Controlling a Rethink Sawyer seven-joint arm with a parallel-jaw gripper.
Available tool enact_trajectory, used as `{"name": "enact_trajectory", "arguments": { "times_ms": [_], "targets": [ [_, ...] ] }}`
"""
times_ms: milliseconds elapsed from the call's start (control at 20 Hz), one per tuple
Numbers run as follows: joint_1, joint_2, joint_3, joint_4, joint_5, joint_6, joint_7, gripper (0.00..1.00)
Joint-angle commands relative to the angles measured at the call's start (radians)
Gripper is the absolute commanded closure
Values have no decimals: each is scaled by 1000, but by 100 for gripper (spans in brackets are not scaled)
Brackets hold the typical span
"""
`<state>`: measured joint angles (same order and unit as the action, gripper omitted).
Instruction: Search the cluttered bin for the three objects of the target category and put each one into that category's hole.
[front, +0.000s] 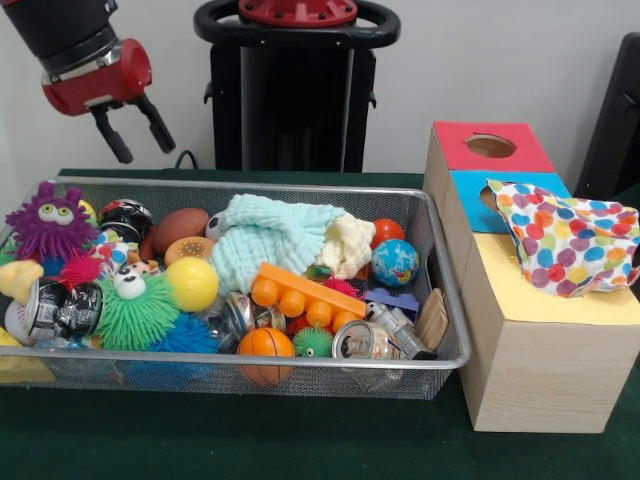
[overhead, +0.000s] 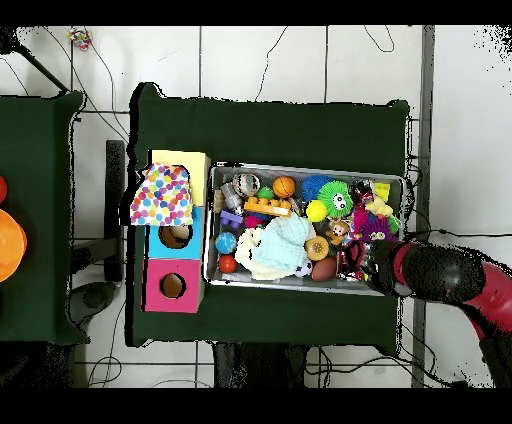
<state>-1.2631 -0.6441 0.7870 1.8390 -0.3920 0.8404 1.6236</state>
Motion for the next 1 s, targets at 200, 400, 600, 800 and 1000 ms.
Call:
{"name": "enact_trajectory", "arguments": {
  "times_ms": [200,400,600,800,1000],
  "targets": [
    [60,73,0,-199,-151,74,-271,0],
    [74,105,-10,-220,-204,32,-265,0],
    [70,113,-9,-205,-238,1,-253,0],
    [79,143,-23,-214,-283,-15,-246,0],
    [80,197,-30,-240,-333,-33,-264,0]
  ]
}}
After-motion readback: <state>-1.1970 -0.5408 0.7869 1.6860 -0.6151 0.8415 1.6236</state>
